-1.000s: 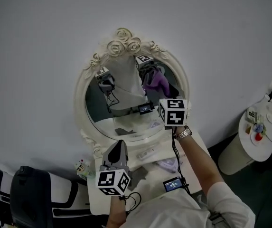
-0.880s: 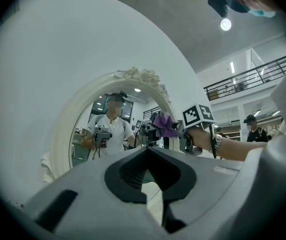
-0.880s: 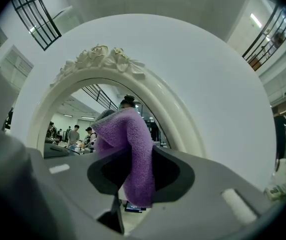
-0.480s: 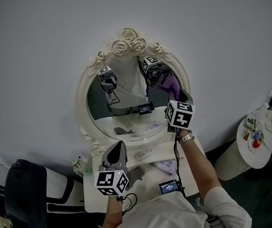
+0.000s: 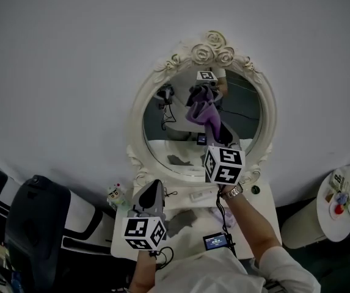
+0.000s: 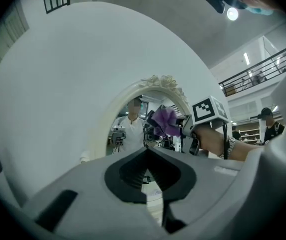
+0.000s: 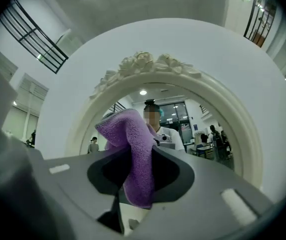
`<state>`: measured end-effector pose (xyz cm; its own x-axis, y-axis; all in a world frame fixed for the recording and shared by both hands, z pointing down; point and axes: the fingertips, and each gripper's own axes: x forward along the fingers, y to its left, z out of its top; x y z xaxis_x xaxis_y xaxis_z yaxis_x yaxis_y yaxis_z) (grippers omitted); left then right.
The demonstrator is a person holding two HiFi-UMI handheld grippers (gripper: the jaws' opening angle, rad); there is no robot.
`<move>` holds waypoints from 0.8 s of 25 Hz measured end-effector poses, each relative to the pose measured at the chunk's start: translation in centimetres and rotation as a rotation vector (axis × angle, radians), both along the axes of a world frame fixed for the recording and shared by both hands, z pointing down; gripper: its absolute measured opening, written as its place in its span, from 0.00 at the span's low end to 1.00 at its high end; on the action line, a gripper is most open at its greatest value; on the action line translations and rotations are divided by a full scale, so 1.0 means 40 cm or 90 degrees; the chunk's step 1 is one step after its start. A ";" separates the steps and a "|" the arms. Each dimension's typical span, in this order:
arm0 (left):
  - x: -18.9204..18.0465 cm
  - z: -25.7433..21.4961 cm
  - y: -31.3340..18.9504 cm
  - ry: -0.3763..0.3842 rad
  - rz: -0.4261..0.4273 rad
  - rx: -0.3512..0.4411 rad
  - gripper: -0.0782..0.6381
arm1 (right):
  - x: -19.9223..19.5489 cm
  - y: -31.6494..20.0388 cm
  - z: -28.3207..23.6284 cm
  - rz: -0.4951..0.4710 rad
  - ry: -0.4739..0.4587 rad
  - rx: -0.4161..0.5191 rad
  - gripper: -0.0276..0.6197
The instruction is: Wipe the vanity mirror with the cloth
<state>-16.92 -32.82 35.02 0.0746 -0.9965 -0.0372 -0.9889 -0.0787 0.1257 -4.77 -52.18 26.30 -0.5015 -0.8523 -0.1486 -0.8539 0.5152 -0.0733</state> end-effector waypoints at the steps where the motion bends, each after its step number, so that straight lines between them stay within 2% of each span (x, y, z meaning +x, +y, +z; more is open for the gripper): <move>1: -0.017 0.000 0.012 0.001 -0.013 0.001 0.11 | -0.039 0.011 0.005 -0.020 0.005 -0.001 0.22; 7: -0.128 0.007 0.105 0.005 -0.104 0.000 0.11 | -0.263 0.073 0.065 -0.126 0.041 -0.022 0.22; 11: -0.205 0.014 0.173 0.010 -0.167 -0.003 0.11 | -0.377 0.099 0.112 -0.170 0.062 -0.045 0.22; 16: -0.260 0.025 0.228 0.017 -0.215 -0.009 0.11 | -0.466 0.101 0.140 -0.187 0.078 -0.056 0.22; 20: -0.278 0.037 0.243 0.021 -0.225 -0.017 0.11 | -0.469 0.068 0.144 -0.168 0.074 -0.065 0.22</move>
<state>-28.04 -23.09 36.51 -0.2753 -0.9613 -0.0075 -0.9500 0.2709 0.1557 -23.51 -49.47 32.05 -0.7161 -0.6979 0.0025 -0.6973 0.7153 -0.0453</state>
